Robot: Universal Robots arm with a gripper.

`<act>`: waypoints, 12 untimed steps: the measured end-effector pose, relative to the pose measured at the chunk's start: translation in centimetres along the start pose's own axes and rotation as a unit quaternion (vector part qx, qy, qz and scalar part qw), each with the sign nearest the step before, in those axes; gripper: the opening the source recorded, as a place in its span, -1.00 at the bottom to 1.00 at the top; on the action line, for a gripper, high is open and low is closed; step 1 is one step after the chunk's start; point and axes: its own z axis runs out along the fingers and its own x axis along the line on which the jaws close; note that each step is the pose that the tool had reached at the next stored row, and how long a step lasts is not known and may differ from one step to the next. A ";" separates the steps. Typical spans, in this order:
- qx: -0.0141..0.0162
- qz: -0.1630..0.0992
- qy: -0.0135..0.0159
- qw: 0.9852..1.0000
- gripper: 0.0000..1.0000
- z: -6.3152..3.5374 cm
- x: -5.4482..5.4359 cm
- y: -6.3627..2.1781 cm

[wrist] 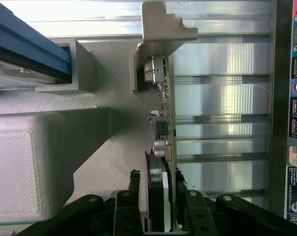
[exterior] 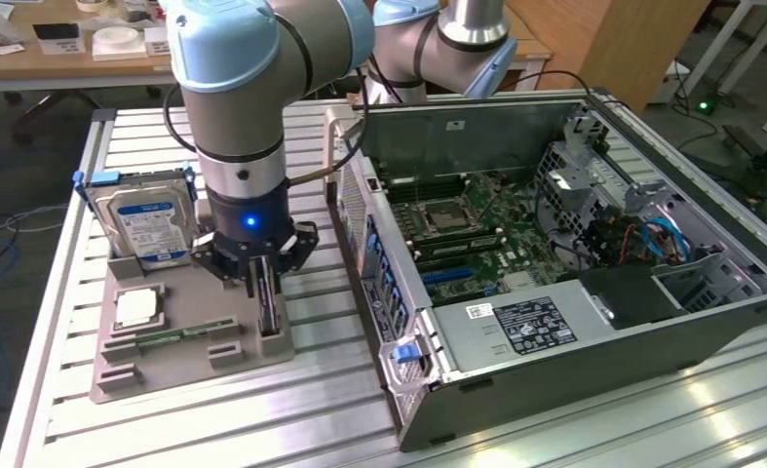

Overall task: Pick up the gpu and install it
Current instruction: 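Pick up the gpu and move the gpu toward the slot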

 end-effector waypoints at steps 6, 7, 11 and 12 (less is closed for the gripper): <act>0.000 0.000 0.000 1.000 -0.42 0.00 0.0 0.00; 0.000 0.000 0.000 1.000 -0.42 0.01 0.0 0.00; 0.000 0.000 0.000 1.000 -0.44 0.01 0.0 0.00; 0.000 0.000 0.000 1.000 -0.44 0.01 0.0 0.00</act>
